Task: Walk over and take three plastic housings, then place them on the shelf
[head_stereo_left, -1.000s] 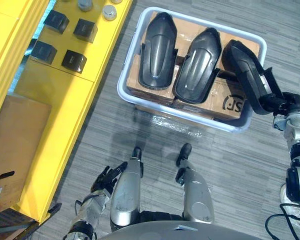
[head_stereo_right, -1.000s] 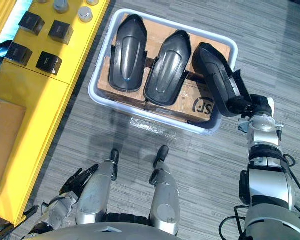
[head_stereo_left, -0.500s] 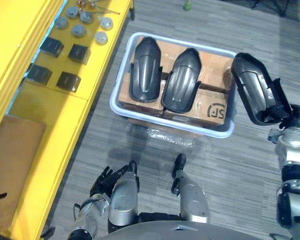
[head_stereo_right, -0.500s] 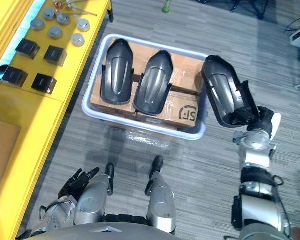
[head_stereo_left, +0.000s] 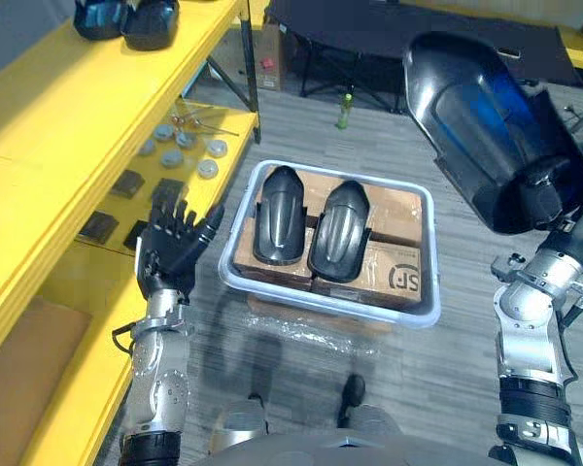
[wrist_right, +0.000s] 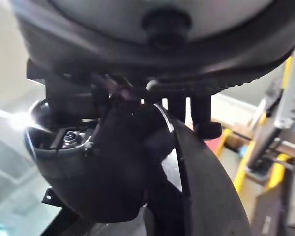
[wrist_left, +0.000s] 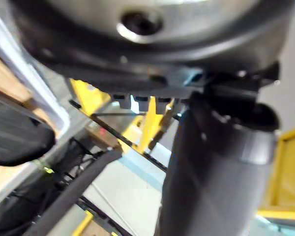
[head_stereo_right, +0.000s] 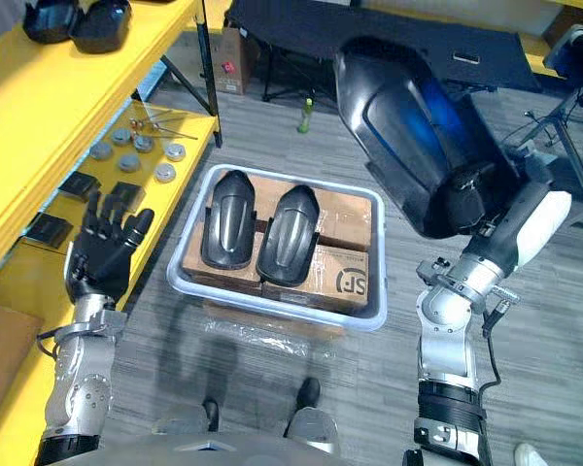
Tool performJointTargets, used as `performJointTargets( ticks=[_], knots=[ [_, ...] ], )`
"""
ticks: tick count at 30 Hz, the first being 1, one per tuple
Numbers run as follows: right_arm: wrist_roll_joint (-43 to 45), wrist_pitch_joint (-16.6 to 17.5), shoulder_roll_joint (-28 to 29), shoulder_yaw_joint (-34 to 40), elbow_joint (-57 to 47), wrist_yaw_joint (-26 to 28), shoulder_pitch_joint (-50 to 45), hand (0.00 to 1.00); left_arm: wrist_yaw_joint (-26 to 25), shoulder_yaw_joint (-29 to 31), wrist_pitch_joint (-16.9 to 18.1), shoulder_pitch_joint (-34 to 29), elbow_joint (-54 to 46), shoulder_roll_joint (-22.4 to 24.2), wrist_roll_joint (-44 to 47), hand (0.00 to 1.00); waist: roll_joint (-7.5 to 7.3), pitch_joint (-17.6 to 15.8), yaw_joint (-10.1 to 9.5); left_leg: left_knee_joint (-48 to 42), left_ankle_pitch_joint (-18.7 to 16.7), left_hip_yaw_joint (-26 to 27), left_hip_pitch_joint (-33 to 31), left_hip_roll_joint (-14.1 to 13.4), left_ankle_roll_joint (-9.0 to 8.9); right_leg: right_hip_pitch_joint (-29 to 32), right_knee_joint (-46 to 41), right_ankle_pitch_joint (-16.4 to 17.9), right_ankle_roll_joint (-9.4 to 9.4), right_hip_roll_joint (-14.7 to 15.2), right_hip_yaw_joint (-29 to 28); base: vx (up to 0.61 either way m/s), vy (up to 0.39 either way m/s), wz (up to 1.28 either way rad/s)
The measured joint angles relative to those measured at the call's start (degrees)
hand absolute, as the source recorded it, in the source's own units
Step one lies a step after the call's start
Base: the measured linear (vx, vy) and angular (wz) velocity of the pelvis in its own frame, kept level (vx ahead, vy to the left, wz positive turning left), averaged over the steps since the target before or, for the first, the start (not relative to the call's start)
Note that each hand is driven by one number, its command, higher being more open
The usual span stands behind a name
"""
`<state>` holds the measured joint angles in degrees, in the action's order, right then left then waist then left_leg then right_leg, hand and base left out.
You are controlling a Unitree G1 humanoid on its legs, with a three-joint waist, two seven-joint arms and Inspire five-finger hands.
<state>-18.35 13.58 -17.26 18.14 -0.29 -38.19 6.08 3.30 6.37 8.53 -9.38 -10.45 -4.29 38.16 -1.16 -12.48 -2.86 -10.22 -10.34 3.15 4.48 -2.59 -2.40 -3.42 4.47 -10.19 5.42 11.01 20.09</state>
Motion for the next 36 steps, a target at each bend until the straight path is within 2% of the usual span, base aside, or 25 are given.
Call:
performJointTargets(
  ticks=[1, 3, 5, 6, 9, 12, 15, 19, 24, 28, 32, 33, 36],
  knots=[
    [-0.5, 0.9, 0.0, -0.4, -0.4, -0.6, 0.0, 0.00, 1.0, -0.4, -0.1, -0.1, -0.8, -0.1, 0.5, 1.00, 0.01, 0.3, -0.14, 0.3, 0.0, 0.0, 0.2, 0.0, 0.03, -0.1, 0.0, 0.0, 0.00, 0.0, 0.1, -0.06, -0.001, 0.09],
    [-1.6, 3.3, 0.0, -2.5, -1.8, -1.3, 0.0, 0.00, 4.8, -2.1, -3.0, 0.0, -2.8, -0.2, 3.3, 1.00, -0.13, 1.6, -0.29, 0.6, 0.1, -0.1, 0.1, 0.0, 0.04, 0.0, 0.0, 0.0, 0.01, 0.0, 0.4, -0.06, -0.006, 0.05],
    [-1.7, 5.1, 0.1, -5.5, -3.0, -1.2, 0.1, 0.00, 7.5, -5.1, -6.5, 0.1, -3.4, -0.3, 5.5, 1.00, -0.26, 2.3, -0.28, 0.6, 0.1, 0.0, 0.0, 0.0, 0.03, 0.1, 0.1, 0.0, 0.02, 0.0, 0.5, -0.08, -0.018, -0.01],
    [-1.9, 6.4, 0.2, -7.5, -3.0, -1.0, 0.5, 0.00, 9.5, -7.4, -9.4, 0.2, -3.4, -0.5, 7.3, 1.00, -0.35, 2.7, -0.25, 0.7, 0.1, 0.2, 0.0, 0.0, 0.02, 0.3, 0.1, 0.0, 0.02, 0.0, 0.5, -0.09, -0.022, -0.04],
    [-3.4, 7.7, 0.5, -11.5, -3.0, -0.2, 1.5, 0.00, 14.3, -14.1, -13.8, 1.1, -3.3, -1.5, 9.1, 1.00, -0.40, 2.9, -0.04, 0.9, 0.1, 0.4, -0.2, 0.0, -0.07, 0.6, 0.4, 0.1, -0.01, 0.0, 0.8, -0.11, -0.023, -0.03],
    [-3.2, 8.0, 2.0, -15.0, -2.9, 0.7, 1.6, 0.00, 18.4, -20.3, -15.4, 3.0, -3.3, -3.0, 9.1, 1.00, -0.22, 3.7, 0.13, 1.0, 0.2, 0.6, -1.1, -0.3, -0.33, 1.4, 0.4, 0.6, -0.36, -0.2, 1.0, -0.11, -0.036, -0.02],
    [-3.1, 8.0, 2.4, -19.4, -2.4, 0.8, 1.6, 0.00, 18.8, -25.4, -15.9, 5.7, -2.3, -3.0, 8.8, 1.00, 0.42, 4.8, 0.16, 0.8, 0.5, 0.8, -1.6, -0.6, -0.60, 2.0, 0.4, 0.2, -0.24, -0.4, 1.0, -0.03, -0.017, -0.02],
    [-2.6, 8.0, 2.7, -23.4, -1.0, 1.4, 1.6, 0.00, 18.7, -27.5, -16.0, 7.4, -0.1, -2.9, 8.7, 1.00, 0.88, 5.7, 0.16, 0.6, 0.7, 0.9, -1.6, -1.0, -0.79, 2.1, 0.4, -0.1, -0.62, -0.9, 1.0, 0.00, -0.009, -0.02],
    [-0.5, 8.0, 4.9, -26.8, 2.3, 2.0, 1.5, 0.00, 17.1, -28.1, -15.7, 7.5, 1.6, -3.0, 9.0, 1.00, 0.73, 6.3, 0.12, 0.6, 0.7, 1.0, -1.6, -1.0, -0.84, 2.2, 0.1, -0.5, -0.69, -0.9, 0.9, 0.00, 0.000, 0.00],
    [-0.4, 8.0, 6.8, -30.0, 3.6, 2.9, 1.4, 0.00, 12.7, -28.9, -14.7, 7.6, 2.1, -3.3, 9.2, 1.00, 0.41, 7.0, 0.28, 0.5, 0.7, 1.2, -1.7, -0.7, -0.78, 2.3, 0.1, -0.8, -0.65, -0.6, 0.8, -0.02, 0.009, 0.00],
    [0.8, 8.1, 8.2, -33.2, 4.8, 3.9, 0.2, 0.00, 4.4, -30.5, -13.3, 9.2, 2.9, -3.2, 9.3, 1.00, -0.03, 7.7, 0.04, 0.5, 0.8, 1.1, -1.9, -0.6, -0.67, 2.4, 0.4, -0.9, -0.69, -0.5, 0.8, -0.05, 0.004, 0.01],
    [0.9, 8.1, 9.0, -34.1, 5.1, 4.2, -0.4, 0.00, 0.9, -30.5, -12.0, 9.8, 3.5, -3.0, 9.5, 1.00, -0.15, 7.8, 0.08, 0.5, 0.8, 1.2, -1.9, -0.6, -0.66, 2.4, 0.4, -0.9, -0.69, -0.5, 0.8, -0.06, -0.006, -0.01],
    [1.3, 8.1, 10.3, -35.1, 5.8, 4.3, -1.1, 0.00, -4.3, -29.4, -9.8, 9.7, 4.0, -2.7, 10.9, 1.00, -0.19, 7.8, 0.14, 0.5, 0.9, 1.2, -1.9, -0.6, -0.66, 2.4, 0.4, -0.8, -0.72, -0.5, 0.9, -0.05, -0.009, -0.01]
  ],
)
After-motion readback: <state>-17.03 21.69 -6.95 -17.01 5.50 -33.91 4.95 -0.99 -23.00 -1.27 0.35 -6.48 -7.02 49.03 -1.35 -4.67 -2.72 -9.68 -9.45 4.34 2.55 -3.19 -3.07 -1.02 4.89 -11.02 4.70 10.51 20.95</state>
